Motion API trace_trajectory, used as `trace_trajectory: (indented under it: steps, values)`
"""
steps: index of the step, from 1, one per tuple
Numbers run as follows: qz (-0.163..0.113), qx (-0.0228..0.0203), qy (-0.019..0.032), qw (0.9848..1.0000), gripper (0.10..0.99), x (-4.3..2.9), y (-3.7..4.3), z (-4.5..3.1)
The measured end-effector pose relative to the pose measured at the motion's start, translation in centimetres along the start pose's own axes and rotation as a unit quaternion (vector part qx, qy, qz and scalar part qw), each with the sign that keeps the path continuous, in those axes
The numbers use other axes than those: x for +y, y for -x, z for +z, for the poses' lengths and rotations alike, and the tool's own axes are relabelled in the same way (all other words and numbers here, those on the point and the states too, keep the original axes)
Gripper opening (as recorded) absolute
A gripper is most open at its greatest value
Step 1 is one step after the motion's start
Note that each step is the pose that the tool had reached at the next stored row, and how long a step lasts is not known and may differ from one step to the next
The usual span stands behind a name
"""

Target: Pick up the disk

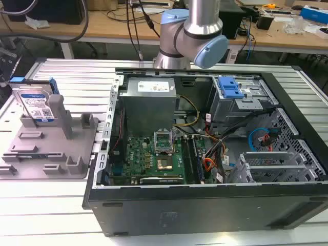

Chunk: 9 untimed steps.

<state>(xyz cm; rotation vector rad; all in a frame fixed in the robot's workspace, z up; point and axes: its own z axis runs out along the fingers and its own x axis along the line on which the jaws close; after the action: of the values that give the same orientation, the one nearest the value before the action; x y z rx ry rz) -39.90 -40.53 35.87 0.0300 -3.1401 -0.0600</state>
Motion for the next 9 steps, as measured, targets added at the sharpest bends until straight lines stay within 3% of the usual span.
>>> trace_trajectory:
  steps: [7,9]
  values:
    - [-0.002,0.0001,0.0,1.0,0.106,0.0,0.0,0.0]
    - [-0.032,0.0012,0.0,0.9995,0.106,0.0,0.0,0.01]
